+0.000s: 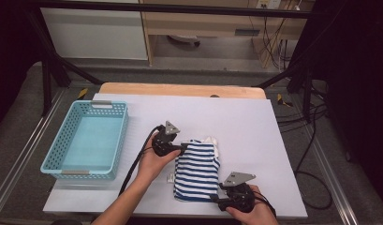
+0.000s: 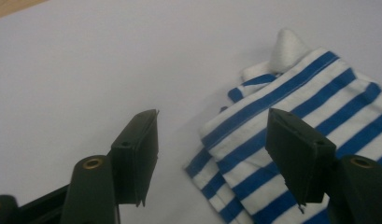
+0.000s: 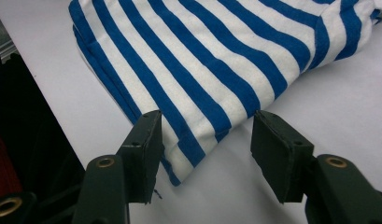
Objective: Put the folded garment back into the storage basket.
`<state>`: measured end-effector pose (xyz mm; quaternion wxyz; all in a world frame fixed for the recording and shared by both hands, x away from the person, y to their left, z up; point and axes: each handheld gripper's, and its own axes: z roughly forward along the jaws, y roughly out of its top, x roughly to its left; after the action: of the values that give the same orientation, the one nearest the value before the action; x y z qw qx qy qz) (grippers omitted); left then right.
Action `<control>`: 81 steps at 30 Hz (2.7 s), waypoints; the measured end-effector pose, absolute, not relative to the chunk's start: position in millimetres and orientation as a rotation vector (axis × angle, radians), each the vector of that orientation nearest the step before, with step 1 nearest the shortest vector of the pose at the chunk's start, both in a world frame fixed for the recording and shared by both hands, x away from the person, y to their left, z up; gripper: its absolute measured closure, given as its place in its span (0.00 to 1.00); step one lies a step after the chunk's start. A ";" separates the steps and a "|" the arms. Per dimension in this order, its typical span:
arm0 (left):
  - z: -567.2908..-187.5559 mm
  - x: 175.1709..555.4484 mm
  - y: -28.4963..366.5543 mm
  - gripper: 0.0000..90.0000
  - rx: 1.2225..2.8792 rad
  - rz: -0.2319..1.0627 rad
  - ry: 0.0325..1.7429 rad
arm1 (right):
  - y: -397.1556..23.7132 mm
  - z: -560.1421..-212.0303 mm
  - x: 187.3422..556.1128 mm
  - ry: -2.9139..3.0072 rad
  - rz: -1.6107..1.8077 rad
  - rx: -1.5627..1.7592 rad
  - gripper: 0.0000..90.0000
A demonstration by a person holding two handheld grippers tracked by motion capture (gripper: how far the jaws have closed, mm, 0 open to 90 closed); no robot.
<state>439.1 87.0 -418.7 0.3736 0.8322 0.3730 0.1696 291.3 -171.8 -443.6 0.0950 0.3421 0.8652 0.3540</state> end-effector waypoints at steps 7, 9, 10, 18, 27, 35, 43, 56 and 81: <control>-442.7 451.8 77.5 0.42 2.187 0.376 0.995 | -172.6 -443.5 289.7 2.572 1.049 0.995 0.49; -444.8 452.6 77.1 0.44 2.194 0.367 0.996 | -173.0 -443.6 289.8 2.573 1.049 0.994 0.49; -446.1 452.9 77.7 0.44 2.194 0.355 1.003 | -173.7 -443.4 289.8 2.574 1.049 1.010 0.49; -446.4 444.9 80.3 0.49 2.226 0.347 0.977 | -174.5 -443.7 290.1 2.576 1.053 1.009 0.45; -448.3 432.5 77.6 0.69 2.176 0.350 1.003 | -175.5 -444.5 287.9 2.586 1.036 1.004 0.44; -450.2 427.3 71.6 0.87 2.150 0.379 1.016 | -169.0 -445.3 287.9 2.612 1.009 0.952 0.70; -443.7 438.1 76.6 0.94 2.166 0.276 1.037 | -163.4 -439.3 292.9 2.654 1.008 0.918 0.96; -370.1 463.4 84.0 0.95 2.204 0.318 0.948 | -158.5 -393.4 318.9 2.622 1.210 0.874 0.97; -291.1 500.3 108.8 0.95 2.158 0.417 0.915 | -125.9 -343.2 379.9 2.594 1.299 0.807 0.97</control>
<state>500.3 108.8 -291.1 0.3713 0.8417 0.3567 0.1625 379.9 -125.9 -343.2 0.0650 0.2673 0.8596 0.4306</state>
